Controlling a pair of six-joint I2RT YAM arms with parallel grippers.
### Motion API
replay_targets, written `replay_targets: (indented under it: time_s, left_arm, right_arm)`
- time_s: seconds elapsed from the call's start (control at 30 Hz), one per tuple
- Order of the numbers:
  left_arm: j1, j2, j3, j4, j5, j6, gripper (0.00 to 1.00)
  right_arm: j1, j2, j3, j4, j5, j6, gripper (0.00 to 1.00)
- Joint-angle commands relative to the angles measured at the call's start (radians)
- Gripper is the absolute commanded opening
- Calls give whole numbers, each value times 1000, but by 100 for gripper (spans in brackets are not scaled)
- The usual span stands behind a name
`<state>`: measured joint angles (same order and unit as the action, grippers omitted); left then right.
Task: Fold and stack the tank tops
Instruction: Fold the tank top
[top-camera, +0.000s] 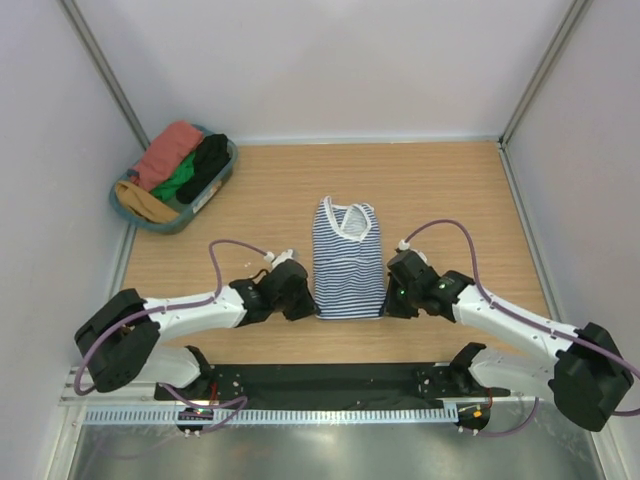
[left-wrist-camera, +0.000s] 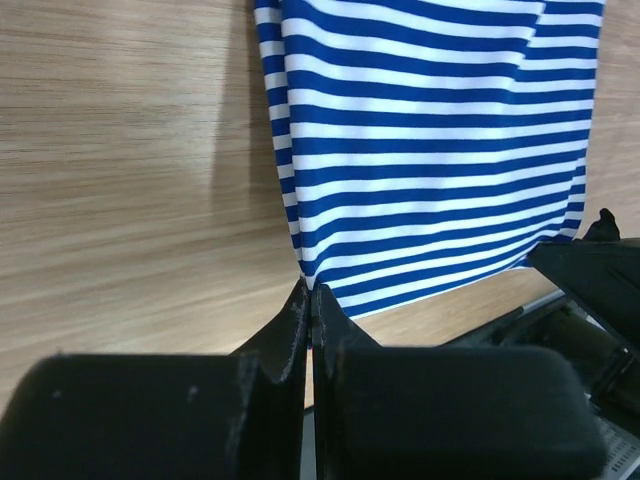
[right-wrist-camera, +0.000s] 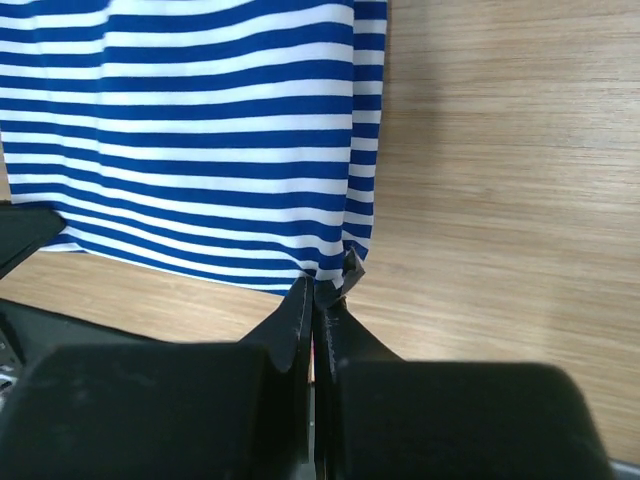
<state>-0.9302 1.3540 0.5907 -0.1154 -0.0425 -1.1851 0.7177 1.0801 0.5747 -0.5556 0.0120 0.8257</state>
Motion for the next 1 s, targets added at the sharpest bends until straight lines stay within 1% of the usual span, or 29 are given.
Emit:
replay_targets:
  time_s: [0.0,0.2,0.27,0.3,0.4,0.6,0.7,0.87,0.97]
  left_arm:
    - [-5,-62,60,-114,0,41,0]
    - [-7,-144,116,-222,-3,59,0]
    - [-7,-171,149,-257,-29,70,0]
    - [-7,-177,164,-301,-45,80,0]
    - [-2,-187,234,-367,-82,104,0]
    - [31,-127,423,-469,-99,159,2]
    - [65,-82,474,-474,-63,170,1]
    - [119,-56,514,-472,-20,189,1]
    - [120,-78,508,-471,-17,190,1]
  right_arm:
    - [9,-60,80,-85,0,-8,1]
    - [11,-106,184,-197,3,-23,1]
    - [11,-120,209,-228,9,-34,1]
    - [12,-121,238,-237,12,-40,1]
    - [11,-98,315,-277,32,-74,1]
    - [11,20,473,-317,91,-129,1]
    - [-4,92,553,-323,105,-161,1]
    - [-29,214,665,-342,91,-200,1]
    - [-31,212,662,-337,65,-195,1]
